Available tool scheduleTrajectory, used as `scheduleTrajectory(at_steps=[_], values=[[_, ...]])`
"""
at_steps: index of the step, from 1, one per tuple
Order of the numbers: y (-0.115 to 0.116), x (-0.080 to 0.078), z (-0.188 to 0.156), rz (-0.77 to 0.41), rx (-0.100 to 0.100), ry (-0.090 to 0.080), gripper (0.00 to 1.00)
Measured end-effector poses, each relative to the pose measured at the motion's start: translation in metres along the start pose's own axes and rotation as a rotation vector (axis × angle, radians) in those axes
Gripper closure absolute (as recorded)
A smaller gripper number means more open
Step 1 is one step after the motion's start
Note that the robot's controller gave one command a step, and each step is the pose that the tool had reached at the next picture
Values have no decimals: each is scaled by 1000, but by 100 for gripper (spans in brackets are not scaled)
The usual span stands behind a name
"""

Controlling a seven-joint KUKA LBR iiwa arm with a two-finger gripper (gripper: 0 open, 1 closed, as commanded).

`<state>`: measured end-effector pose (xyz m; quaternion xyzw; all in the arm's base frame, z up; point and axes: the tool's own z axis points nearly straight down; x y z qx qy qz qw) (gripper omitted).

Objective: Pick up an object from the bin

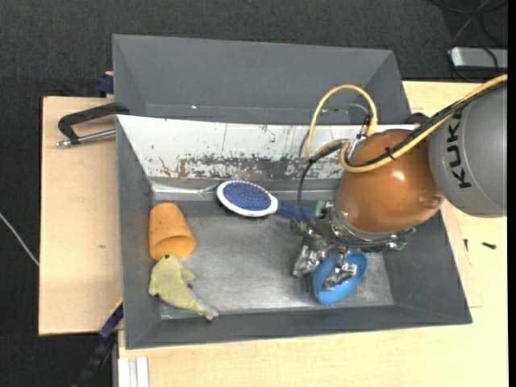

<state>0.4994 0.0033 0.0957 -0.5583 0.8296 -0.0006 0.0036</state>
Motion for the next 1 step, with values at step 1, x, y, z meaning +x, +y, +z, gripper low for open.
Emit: scheduleTrajectory(at_steps=[1], values=[[-2,-2,-69,2,4,-1,100]])
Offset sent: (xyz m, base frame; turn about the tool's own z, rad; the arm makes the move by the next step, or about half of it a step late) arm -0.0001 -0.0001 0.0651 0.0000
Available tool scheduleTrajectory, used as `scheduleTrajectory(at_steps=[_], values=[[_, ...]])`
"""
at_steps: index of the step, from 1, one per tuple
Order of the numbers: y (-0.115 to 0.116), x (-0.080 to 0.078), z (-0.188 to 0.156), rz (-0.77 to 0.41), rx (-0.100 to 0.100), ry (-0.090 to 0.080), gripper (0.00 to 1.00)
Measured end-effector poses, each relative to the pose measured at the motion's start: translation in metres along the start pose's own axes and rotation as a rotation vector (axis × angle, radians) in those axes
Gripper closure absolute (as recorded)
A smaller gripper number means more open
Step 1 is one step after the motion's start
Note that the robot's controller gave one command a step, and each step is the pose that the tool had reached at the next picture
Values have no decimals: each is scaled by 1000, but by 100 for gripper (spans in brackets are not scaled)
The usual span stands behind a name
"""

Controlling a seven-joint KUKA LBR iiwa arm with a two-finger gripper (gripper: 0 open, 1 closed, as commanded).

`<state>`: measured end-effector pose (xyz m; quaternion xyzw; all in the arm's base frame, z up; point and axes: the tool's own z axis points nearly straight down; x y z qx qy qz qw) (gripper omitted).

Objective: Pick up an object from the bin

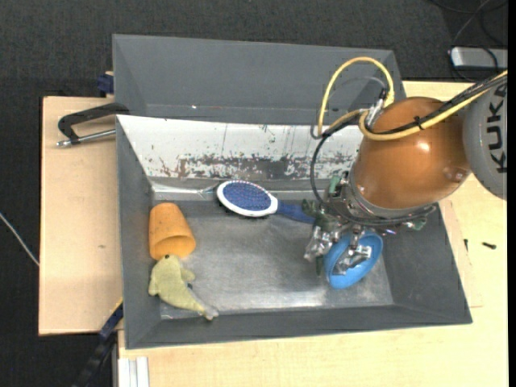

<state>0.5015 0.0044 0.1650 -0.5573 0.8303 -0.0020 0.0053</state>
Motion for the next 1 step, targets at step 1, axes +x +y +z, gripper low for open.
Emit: scheduleTrajectory(at_steps=[1], values=[[-2,-2,-34,2,-2,1,100]])
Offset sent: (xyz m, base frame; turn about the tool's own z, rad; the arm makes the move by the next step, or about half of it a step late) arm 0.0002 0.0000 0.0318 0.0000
